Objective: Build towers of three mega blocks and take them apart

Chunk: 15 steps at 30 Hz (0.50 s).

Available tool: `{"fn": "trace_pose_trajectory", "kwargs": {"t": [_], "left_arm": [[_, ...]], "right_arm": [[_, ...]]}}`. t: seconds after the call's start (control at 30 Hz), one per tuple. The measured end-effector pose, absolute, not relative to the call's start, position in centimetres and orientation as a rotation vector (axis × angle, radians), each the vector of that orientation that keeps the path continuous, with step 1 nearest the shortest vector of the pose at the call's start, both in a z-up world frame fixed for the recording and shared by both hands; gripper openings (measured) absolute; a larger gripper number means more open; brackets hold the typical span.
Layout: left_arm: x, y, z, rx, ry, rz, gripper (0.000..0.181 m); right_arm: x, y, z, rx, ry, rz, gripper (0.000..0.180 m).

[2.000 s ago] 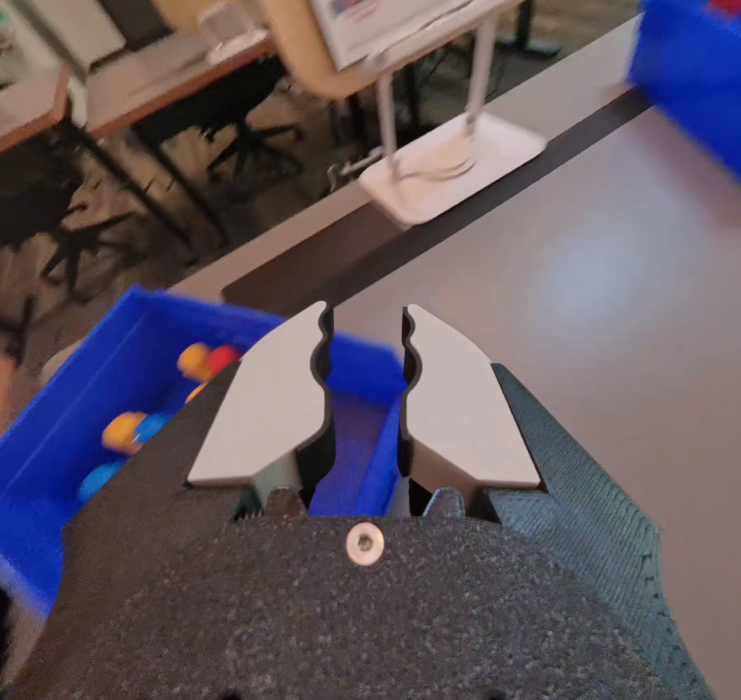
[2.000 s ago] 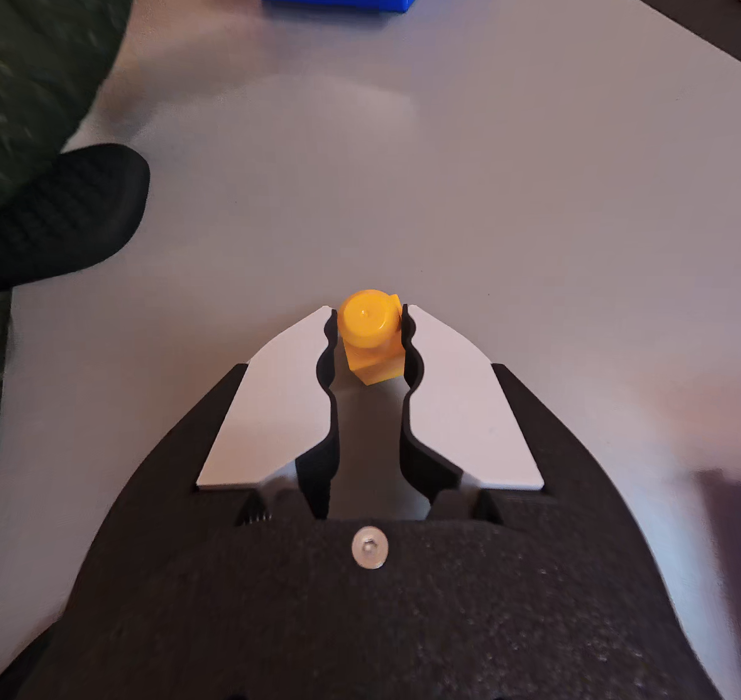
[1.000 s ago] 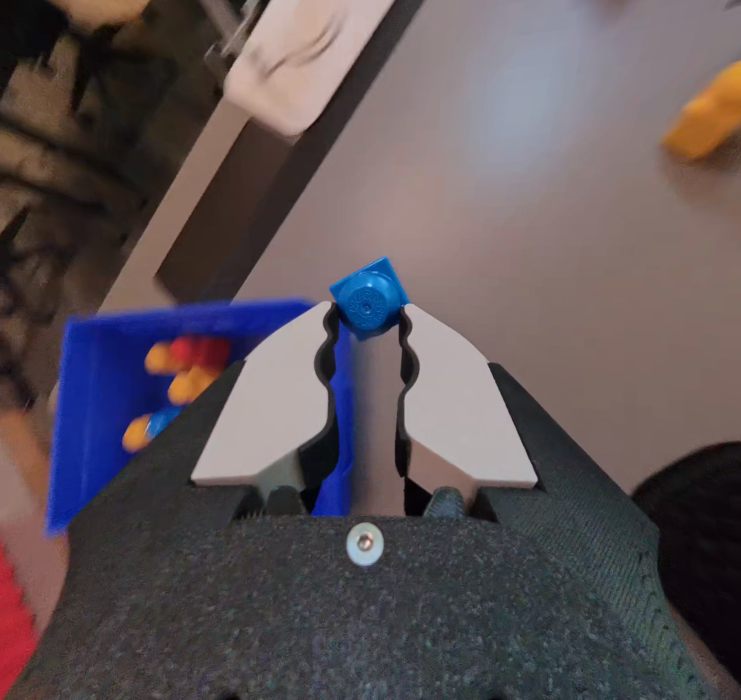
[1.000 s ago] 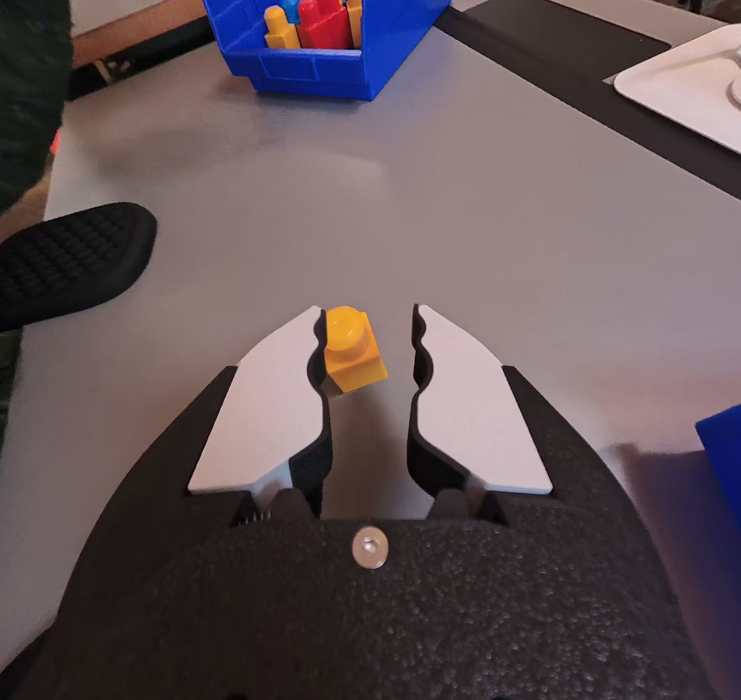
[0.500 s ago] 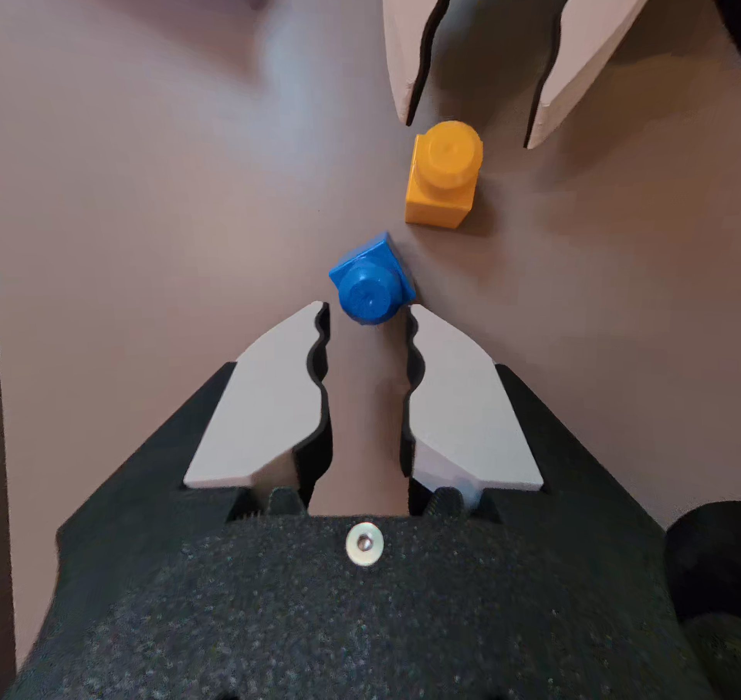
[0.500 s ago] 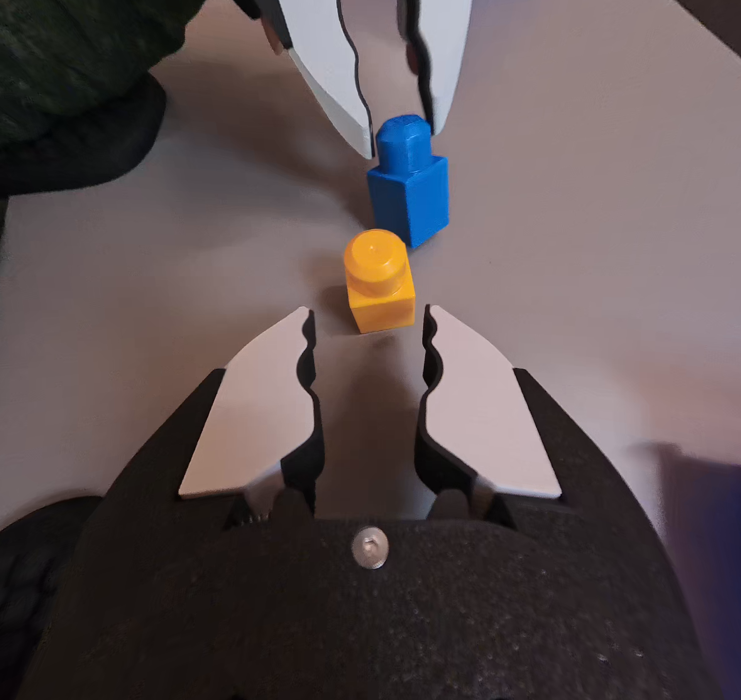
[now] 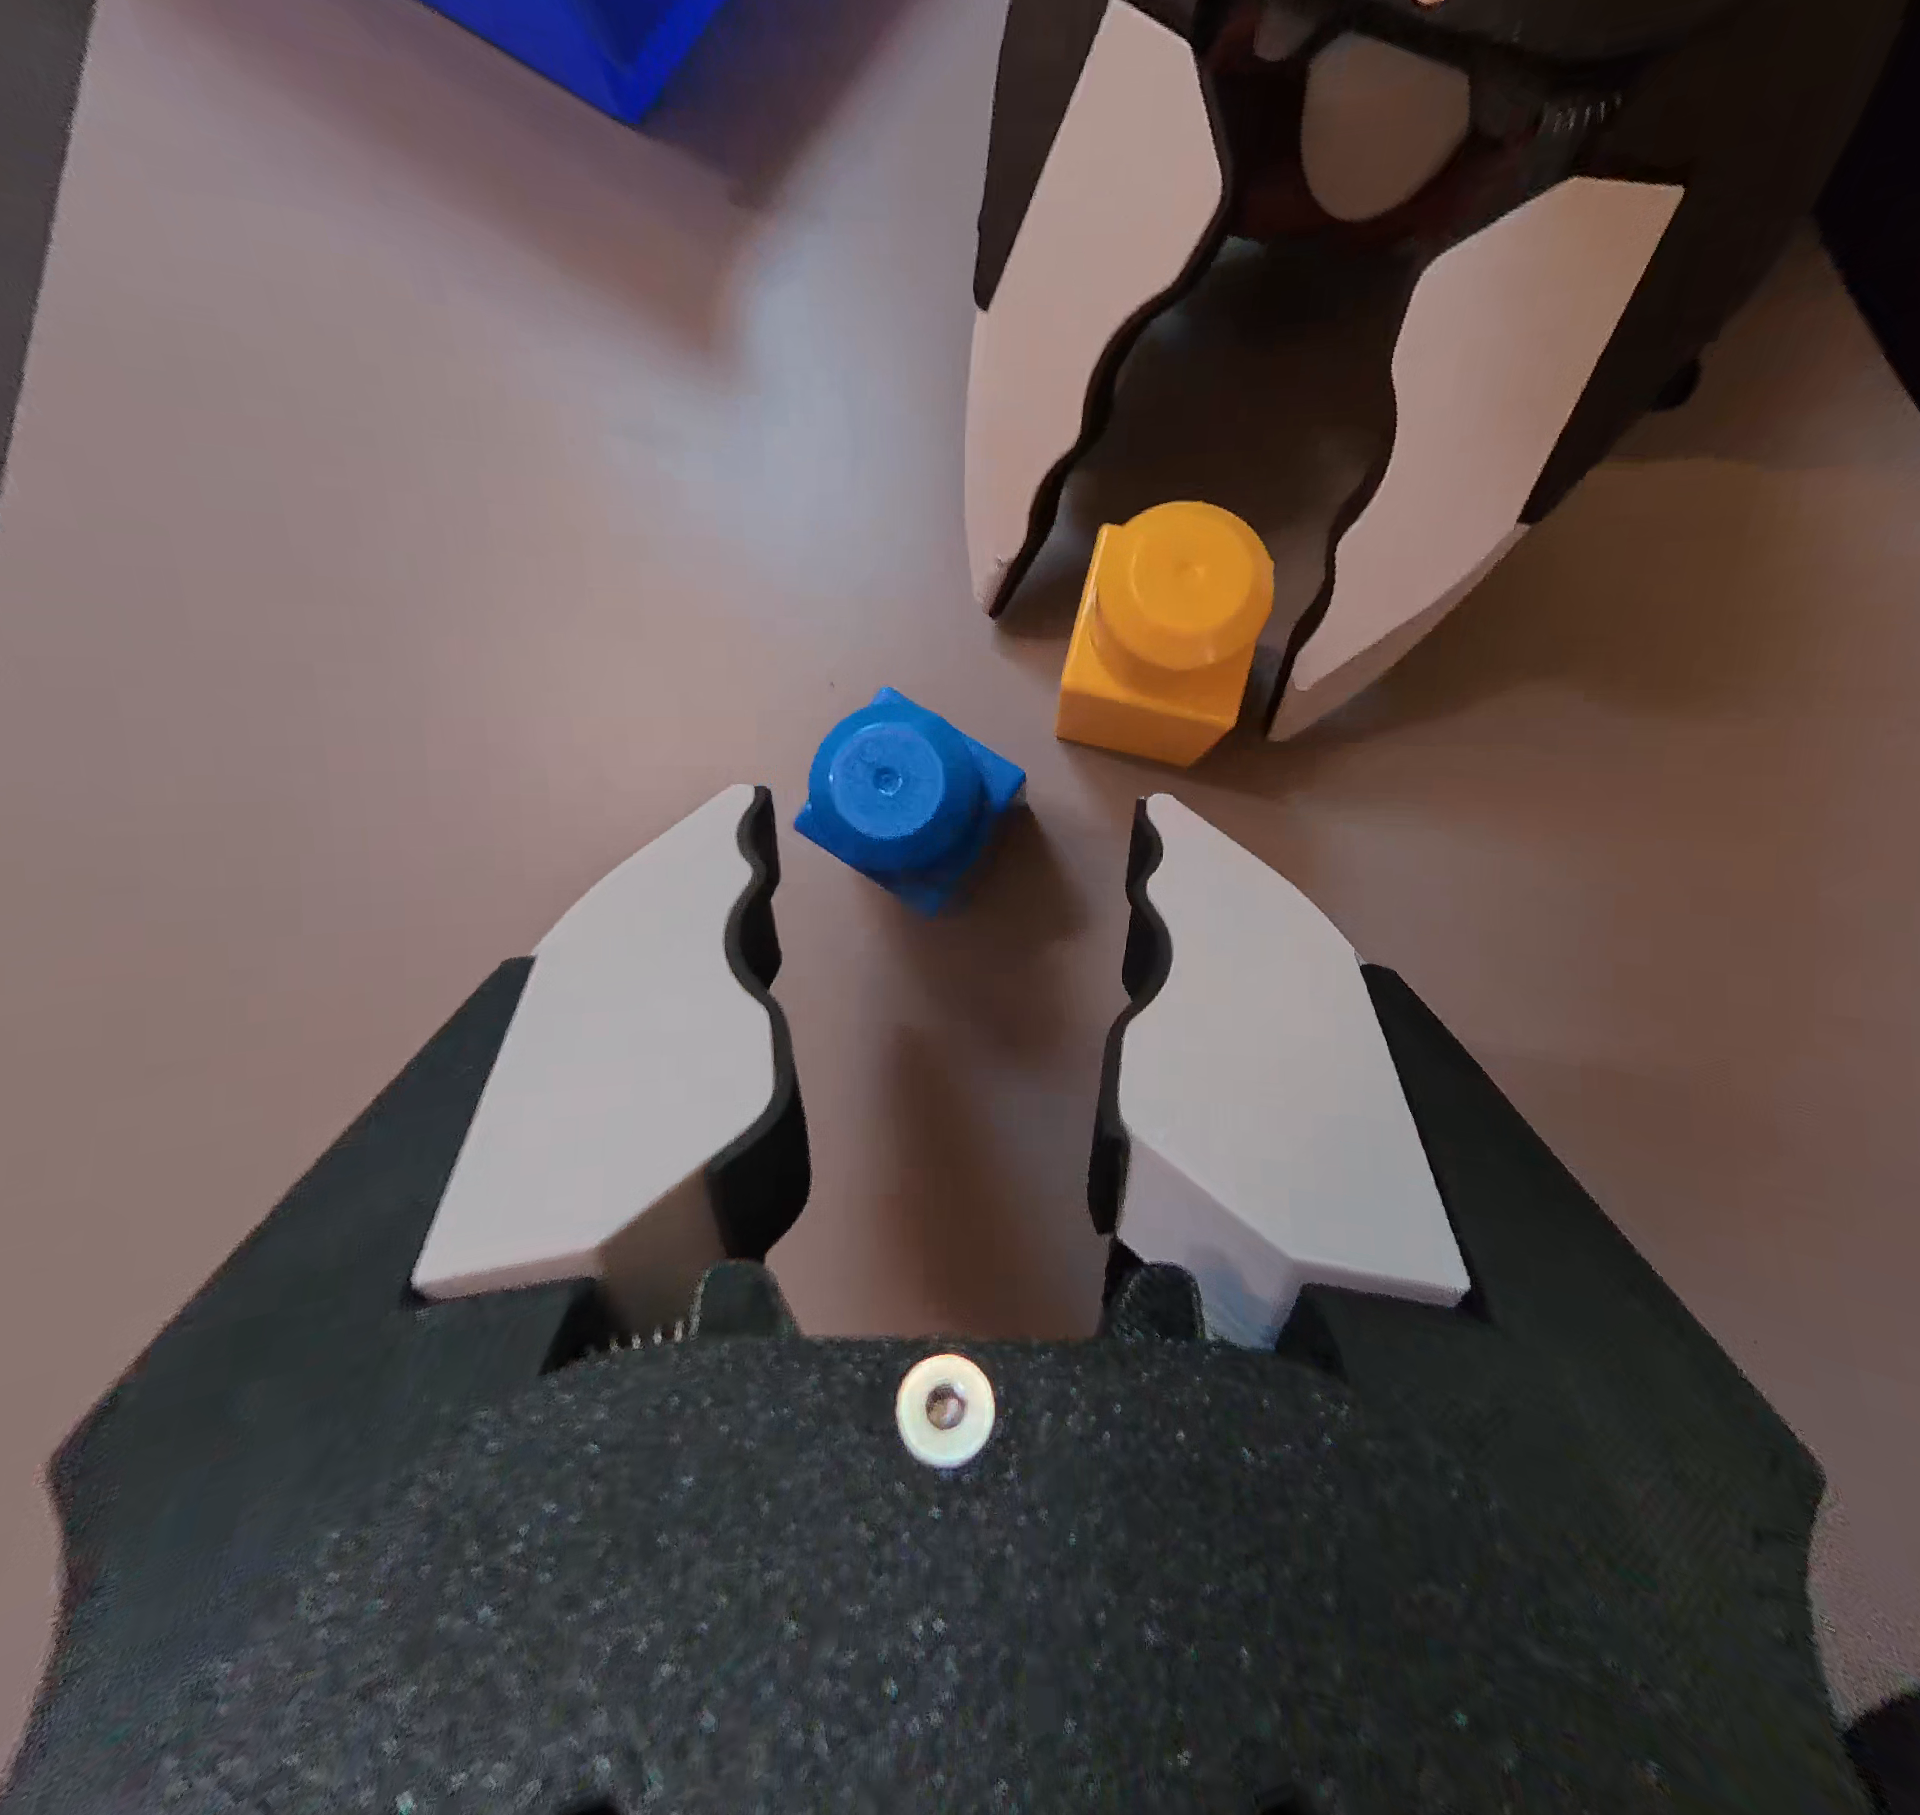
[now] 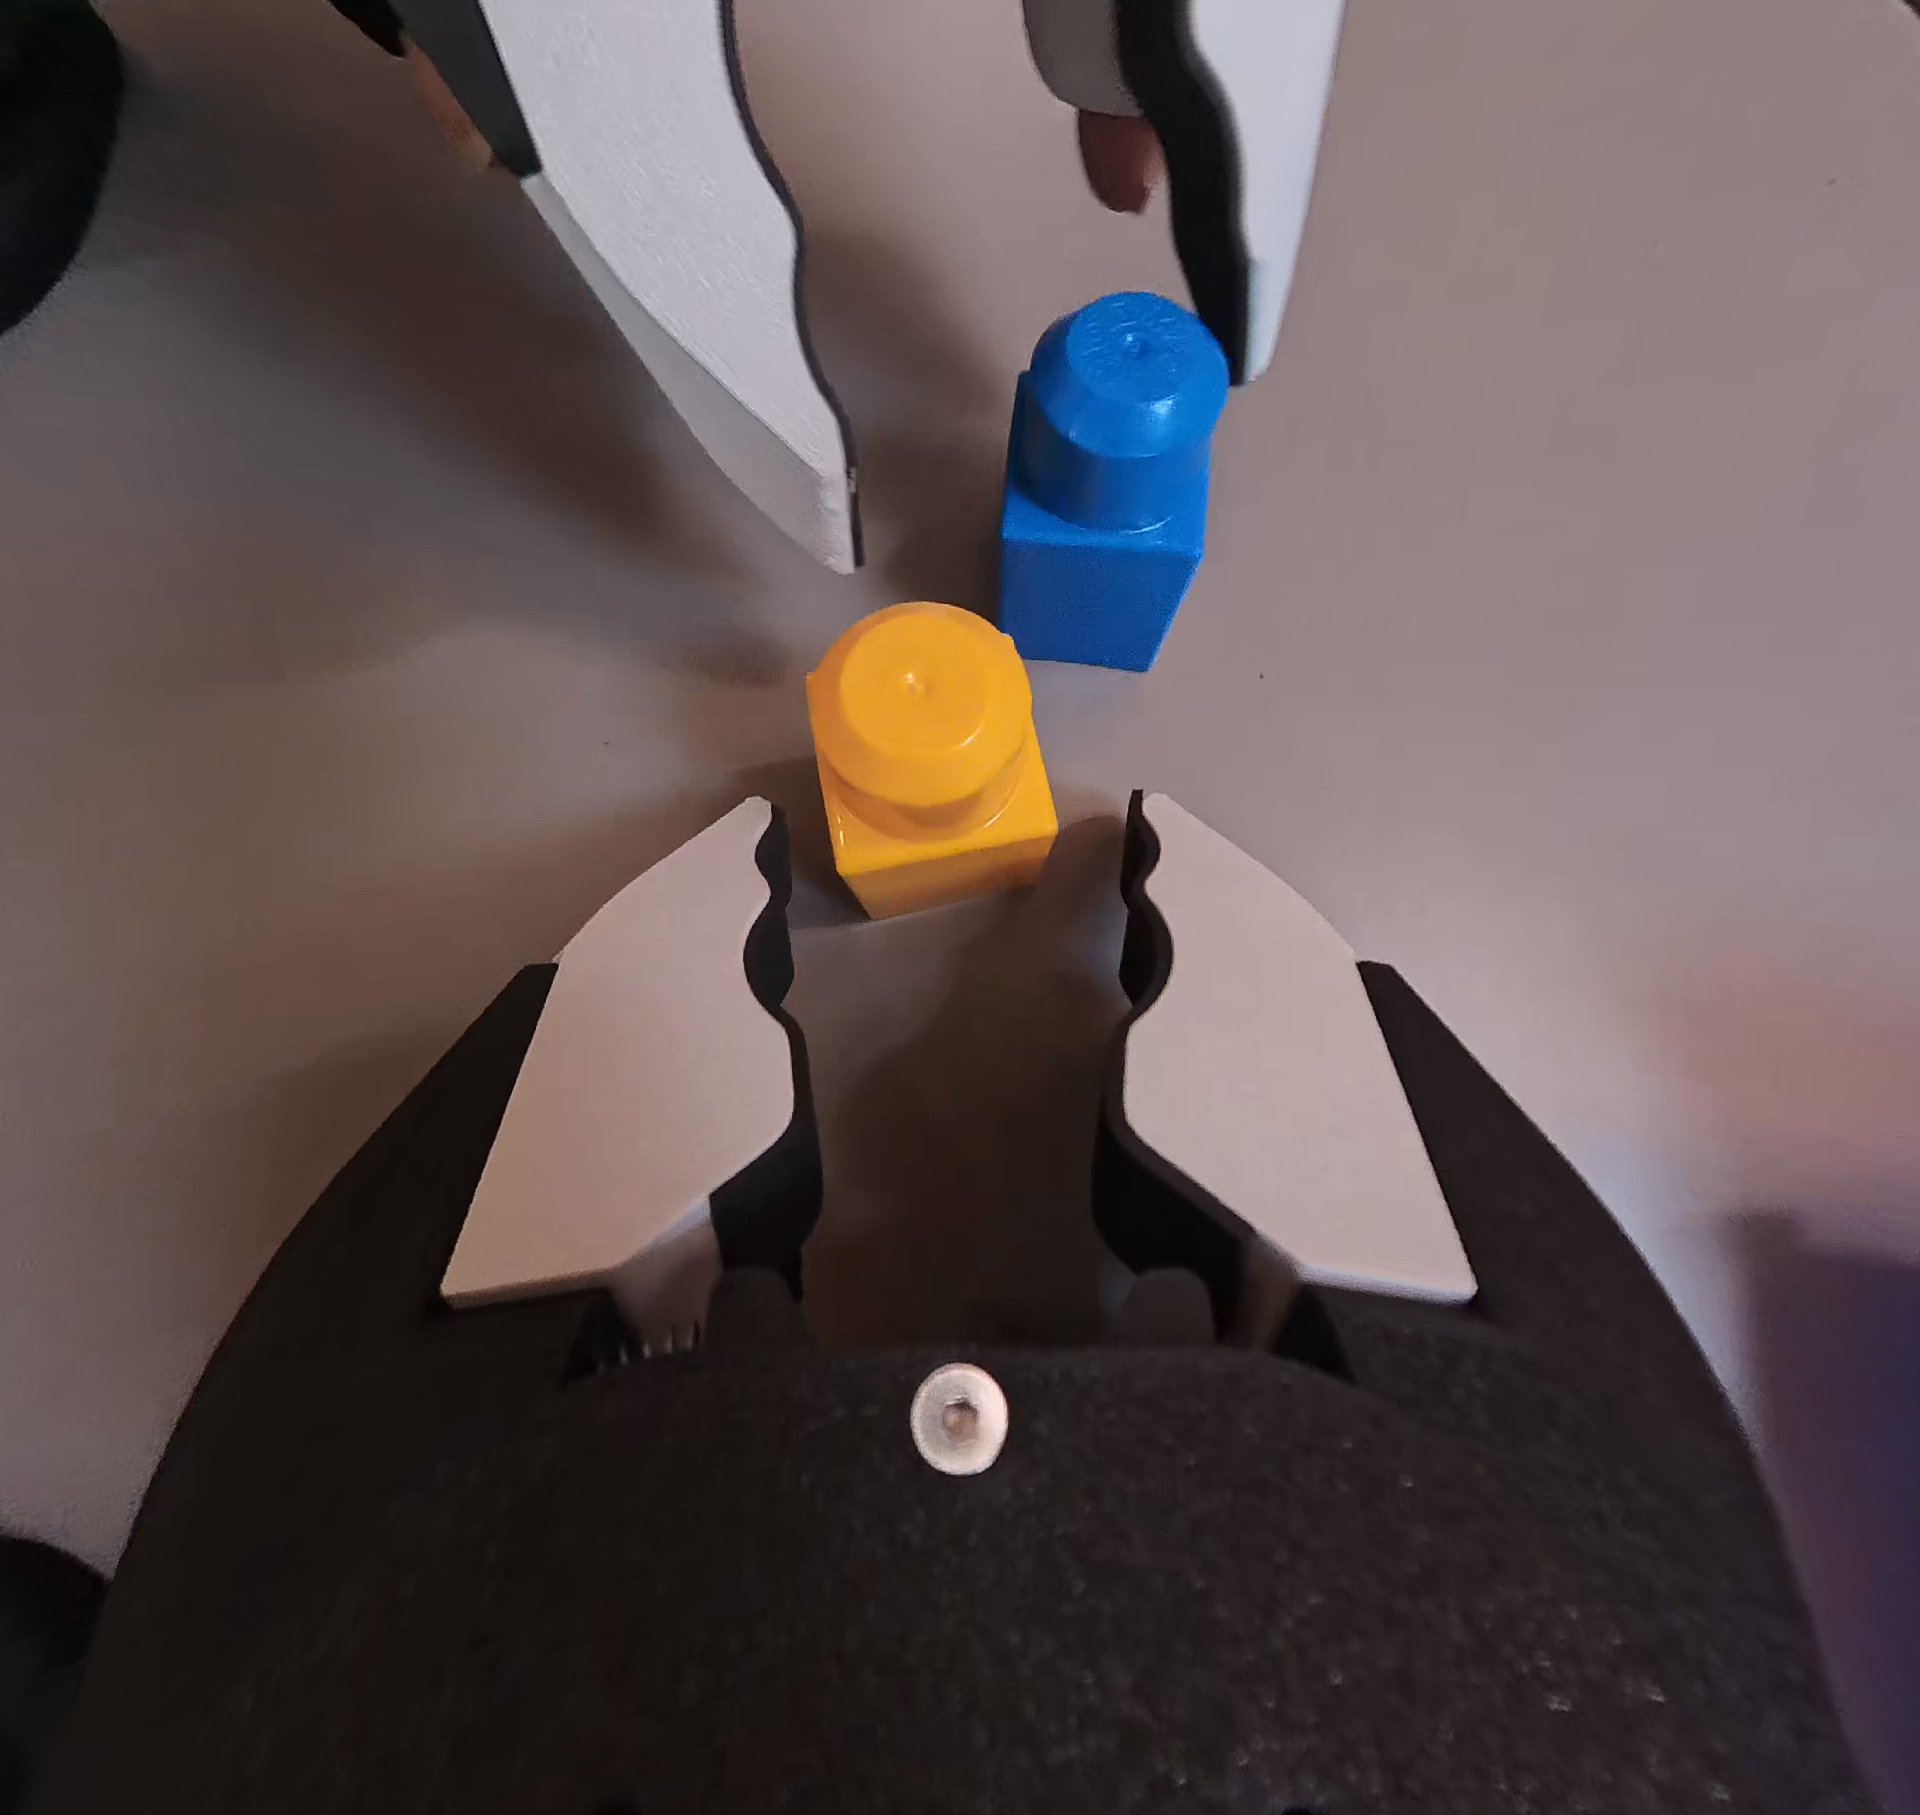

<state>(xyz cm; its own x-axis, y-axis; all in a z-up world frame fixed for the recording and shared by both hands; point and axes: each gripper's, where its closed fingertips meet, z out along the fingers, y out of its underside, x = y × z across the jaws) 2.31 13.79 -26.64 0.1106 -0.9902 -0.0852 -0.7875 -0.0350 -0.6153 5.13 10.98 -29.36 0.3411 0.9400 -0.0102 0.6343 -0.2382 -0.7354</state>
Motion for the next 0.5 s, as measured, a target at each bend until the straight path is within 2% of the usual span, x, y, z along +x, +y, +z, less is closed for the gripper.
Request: {"fn": "trace_pose_trajectory", "kwargs": {"t": [0.27,0.37,0.5], "left_arm": [[2.8,14.7,-26.7,-1.742,1.694,-0.561,0.063],[3.2,14.7,-27.6,-1.7,1.736,-0.528,0.043],[3.6,14.8,-27.5,-1.701,1.722,-0.522,0.041]], "right_arm": [[5.1,11.1,-29.4,-1.957,-1.381,0.602,0.059],[5.0,11.2,-29.5,-1.952,-1.38,0.593,0.057],[5.0,11.2,-29.4,-1.943,-1.377,0.583,0.046]]}}
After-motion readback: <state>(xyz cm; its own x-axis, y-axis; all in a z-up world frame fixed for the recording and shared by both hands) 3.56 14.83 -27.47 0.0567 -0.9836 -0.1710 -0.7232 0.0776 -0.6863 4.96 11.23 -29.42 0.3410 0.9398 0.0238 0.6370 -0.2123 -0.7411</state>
